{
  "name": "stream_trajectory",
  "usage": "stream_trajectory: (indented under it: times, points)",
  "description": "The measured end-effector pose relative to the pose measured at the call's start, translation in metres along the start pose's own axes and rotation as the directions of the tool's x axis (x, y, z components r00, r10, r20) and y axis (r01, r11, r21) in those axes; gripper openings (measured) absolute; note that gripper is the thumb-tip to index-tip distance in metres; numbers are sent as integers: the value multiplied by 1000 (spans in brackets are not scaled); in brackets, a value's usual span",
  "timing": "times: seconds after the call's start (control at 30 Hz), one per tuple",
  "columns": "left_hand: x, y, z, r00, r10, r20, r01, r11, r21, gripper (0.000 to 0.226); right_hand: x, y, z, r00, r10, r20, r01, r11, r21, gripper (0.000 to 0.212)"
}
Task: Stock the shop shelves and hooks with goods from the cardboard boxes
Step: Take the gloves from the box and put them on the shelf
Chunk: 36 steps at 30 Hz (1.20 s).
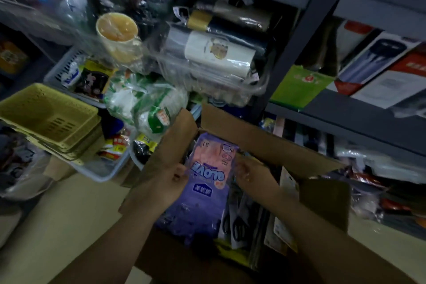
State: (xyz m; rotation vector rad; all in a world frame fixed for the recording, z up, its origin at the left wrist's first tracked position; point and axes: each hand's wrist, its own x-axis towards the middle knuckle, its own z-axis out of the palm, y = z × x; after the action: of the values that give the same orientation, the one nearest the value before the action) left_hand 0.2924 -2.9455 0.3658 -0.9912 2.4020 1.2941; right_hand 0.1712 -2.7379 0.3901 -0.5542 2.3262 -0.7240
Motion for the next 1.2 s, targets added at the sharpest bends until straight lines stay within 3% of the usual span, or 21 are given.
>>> stream_trajectory:
  times: [0.1, 0.2, 0.3, 0.43, 0.6, 0.67, 0.73, 0.83, 0.9, 1.03, 1.13, 1.2]
  points:
    - [4, -30, 18, 995, -92, 31, 89, 992, 93, 17, -2, 28, 36, 955, 215, 205, -242, 963, 120, 24]
    - [-1, -29, 24, 986, -142, 84, 126, 977, 171, 43, 9, 40, 62, 903, 343, 260, -408, 874, 263, 30]
    - [8, -40, 35, 969, -225, 107, 205, 965, 165, 48, 22, 49, 86, 841, 459, 285, -537, 768, 350, 45]
    - [13, -52, 44, 946, -298, 127, 286, 953, 104, 34, 40, 61, 123, 798, 528, 290, -596, 619, 512, 76]
    - [25, -70, 51, 905, -388, 173, 387, 921, 42, 42, 47, 36, 138, 749, 537, 387, -601, 307, 737, 54]
    - [26, -61, 47, 881, -426, 208, 433, 901, 13, 38, 47, 32, 140, 739, 539, 403, -593, 237, 769, 60]
    - [28, -60, 46, 854, -463, 236, 498, 860, -115, 33, 45, 29, 139, 740, 517, 430, -578, 162, 800, 48]
    - [25, -64, 44, 844, -450, 292, 513, 835, -197, 21, 45, 29, 132, 752, 524, 399, -575, 228, 785, 33]
    - [26, -70, 48, 854, -417, 311, 484, 857, -179, 18, 46, 38, 124, 750, 569, 337, -584, 331, 741, 31]
    - [29, -68, 57, 838, -428, 339, 513, 828, -224, 24, 40, 58, 108, 755, 599, 266, -643, 598, 478, 34]
    - [32, -61, 59, 797, -435, 419, 564, 785, -257, 32, 31, 67, 107, 768, 564, 303, -640, 656, 400, 33]
    - [34, -60, 62, 784, -404, 471, 566, 777, -277, 26, 24, 70, 108, 762, 531, 371, -648, 608, 458, 32]
